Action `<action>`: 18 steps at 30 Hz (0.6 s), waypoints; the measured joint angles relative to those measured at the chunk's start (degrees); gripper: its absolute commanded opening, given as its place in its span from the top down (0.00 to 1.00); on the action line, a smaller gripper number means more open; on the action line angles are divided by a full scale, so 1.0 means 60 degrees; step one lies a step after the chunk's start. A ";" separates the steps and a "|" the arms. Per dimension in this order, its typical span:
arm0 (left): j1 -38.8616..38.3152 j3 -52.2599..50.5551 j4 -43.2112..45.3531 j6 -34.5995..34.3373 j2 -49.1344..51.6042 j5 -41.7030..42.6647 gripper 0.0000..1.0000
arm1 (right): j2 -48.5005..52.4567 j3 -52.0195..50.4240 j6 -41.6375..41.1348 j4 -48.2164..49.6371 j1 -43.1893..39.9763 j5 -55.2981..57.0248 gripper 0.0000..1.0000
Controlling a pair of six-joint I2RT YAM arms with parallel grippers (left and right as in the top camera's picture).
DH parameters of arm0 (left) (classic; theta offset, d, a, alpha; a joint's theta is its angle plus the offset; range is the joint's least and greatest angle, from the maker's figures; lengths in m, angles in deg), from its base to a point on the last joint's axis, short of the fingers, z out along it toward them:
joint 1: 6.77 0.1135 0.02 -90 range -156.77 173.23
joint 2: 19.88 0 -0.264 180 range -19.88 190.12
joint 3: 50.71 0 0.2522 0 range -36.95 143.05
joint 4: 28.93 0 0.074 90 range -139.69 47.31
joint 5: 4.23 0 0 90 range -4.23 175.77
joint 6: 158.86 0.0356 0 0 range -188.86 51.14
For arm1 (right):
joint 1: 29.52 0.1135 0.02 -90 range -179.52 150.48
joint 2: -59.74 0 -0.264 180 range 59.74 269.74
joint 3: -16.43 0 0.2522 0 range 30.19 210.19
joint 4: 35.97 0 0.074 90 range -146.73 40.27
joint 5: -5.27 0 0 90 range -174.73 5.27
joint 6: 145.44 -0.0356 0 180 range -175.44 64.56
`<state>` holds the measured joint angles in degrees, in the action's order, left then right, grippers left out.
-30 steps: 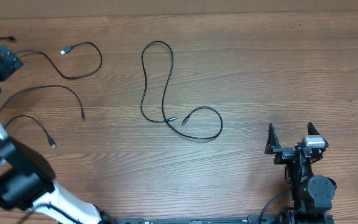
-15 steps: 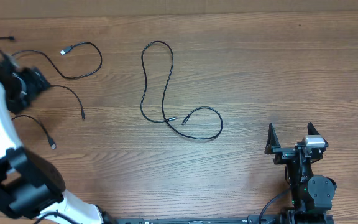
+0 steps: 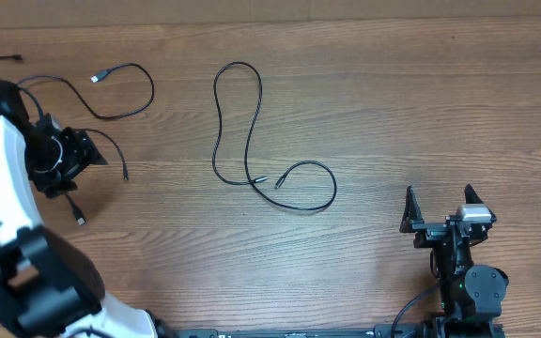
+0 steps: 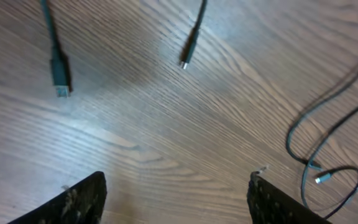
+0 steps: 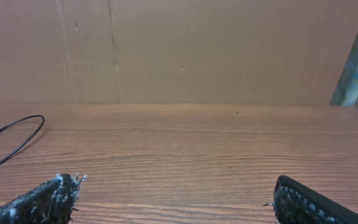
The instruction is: Untangle cables
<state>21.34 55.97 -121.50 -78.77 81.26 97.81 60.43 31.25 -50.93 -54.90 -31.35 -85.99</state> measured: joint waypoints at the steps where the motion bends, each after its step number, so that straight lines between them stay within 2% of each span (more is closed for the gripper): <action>1: 0.0000 0.0000 -0.0018 -0.0033 -0.0419 -0.0004 0.24 | 0.0000 0.0000 0.0000 0.0000 -0.0004 0.0000 0.00; 7: 0.0000 -0.0310 0.0448 -0.0707 -0.2841 -0.0208 0.20 | 0.0000 0.0000 0.0000 0.0004 -0.0004 0.0000 0.00; 8: 0.0000 -0.0382 0.0506 -0.0838 -0.3078 -0.0288 0.16 | 0.0000 0.0000 0.0004 0.0004 0.0000 0.0000 0.00; 10: -0.0004 -0.0776 0.0834 -0.1355 -0.3636 -0.0845 0.00 | 0.0000 0.0000 0.0000 0.0000 0.0000 0.0000 0.00; 13: 0.0000 -0.1504 0.1228 -0.2131 -0.3894 -0.1792 0.00 | 0.0000 0.0000 0.0004 0.0000 0.0000 0.0000 0.00; 18: 0.0004 -0.3184 0.2936 -0.2911 -0.3577 -0.2725 0.00 | 0.0000 0.0000 0.0000 0.0004 -0.0004 0.0000 0.00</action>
<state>21.37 36.87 -103.88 -96.23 59.80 81.46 60.43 31.25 -50.93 -54.88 -31.37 -85.99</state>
